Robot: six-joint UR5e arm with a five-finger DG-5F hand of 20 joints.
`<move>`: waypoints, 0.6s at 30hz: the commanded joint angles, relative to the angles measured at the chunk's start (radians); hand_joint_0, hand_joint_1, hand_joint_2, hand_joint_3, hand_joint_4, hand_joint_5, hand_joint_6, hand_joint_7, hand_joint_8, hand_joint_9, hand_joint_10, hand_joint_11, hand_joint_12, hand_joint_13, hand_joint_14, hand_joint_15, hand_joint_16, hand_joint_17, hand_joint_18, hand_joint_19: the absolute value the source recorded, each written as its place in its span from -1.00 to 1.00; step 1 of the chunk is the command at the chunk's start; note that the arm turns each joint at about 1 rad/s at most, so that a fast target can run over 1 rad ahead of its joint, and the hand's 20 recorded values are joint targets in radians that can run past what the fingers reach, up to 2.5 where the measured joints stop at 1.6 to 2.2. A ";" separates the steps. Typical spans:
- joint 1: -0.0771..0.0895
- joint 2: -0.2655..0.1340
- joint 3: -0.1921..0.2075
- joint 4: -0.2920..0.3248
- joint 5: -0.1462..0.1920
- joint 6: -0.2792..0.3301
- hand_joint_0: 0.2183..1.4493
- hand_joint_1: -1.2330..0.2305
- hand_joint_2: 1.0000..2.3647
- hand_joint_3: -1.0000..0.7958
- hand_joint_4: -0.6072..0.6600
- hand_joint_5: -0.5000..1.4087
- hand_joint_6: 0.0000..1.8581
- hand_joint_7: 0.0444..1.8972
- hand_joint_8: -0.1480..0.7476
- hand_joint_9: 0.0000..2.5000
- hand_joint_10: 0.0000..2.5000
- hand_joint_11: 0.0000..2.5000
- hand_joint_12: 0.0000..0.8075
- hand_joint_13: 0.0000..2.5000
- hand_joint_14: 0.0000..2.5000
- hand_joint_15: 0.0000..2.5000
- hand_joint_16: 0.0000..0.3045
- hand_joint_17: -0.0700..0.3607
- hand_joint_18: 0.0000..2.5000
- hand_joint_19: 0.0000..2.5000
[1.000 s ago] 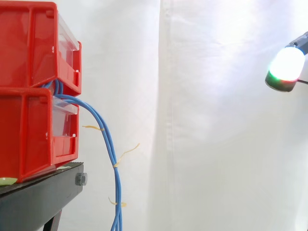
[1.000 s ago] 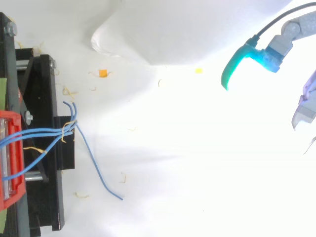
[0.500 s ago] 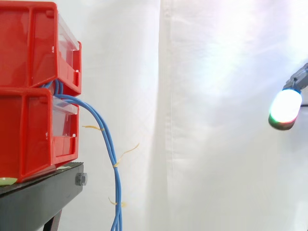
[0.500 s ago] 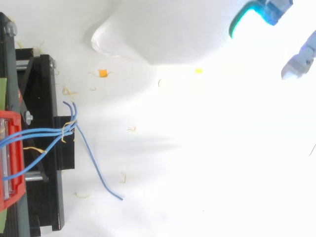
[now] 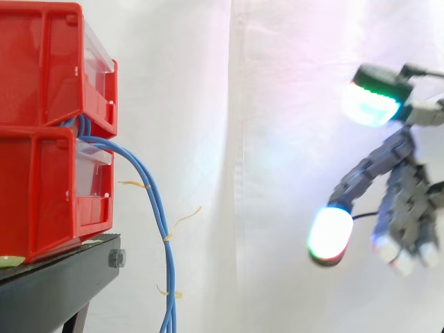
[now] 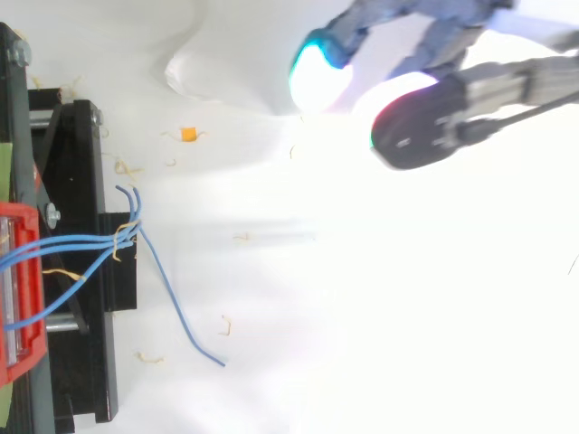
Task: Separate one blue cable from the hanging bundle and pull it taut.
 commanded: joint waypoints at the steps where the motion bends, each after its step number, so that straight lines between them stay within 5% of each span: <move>1: -0.014 -0.131 0.216 -0.014 -0.050 -0.032 -0.85 0.22 -1.00 -0.44 0.35 -0.71 -0.46 -0.36 0.15 -0.23 -1.00 -0.88 0.10 -0.25 -0.99 -0.74 -0.54 0.06 -0.06 -0.87; 2: -0.014 -0.131 0.216 -0.014 -0.050 -0.032 -0.85 0.22 -1.00 -0.44 0.34 -0.71 -0.46 -0.36 0.15 -0.24 -1.00 -0.87 0.10 -0.25 -0.99 -0.74 -0.55 0.05 -0.06 -0.86; 6: -0.012 -0.210 0.318 -0.010 -0.082 -0.040 -0.85 0.22 -1.00 -0.44 0.33 -0.71 -0.46 -0.36 0.15 -0.24 -0.99 -0.87 0.10 -0.26 -0.99 -0.74 -0.56 0.03 -0.06 -0.85; 10: -0.002 -0.276 0.354 0.022 -0.085 -0.038 -0.84 0.21 -1.00 -0.44 0.33 -0.71 -0.46 -0.36 0.15 -0.24 -0.99 -0.87 0.10 -0.27 -0.99 -0.73 -0.56 0.02 -0.06 -0.85; 18: 0.012 -0.276 0.354 0.070 -0.079 -0.057 -0.84 0.21 -1.00 -0.44 0.32 -0.71 -0.46 -0.36 0.15 -0.26 -1.00 -0.85 0.09 -0.31 -0.99 -0.73 -0.58 -0.01 -0.13 -0.84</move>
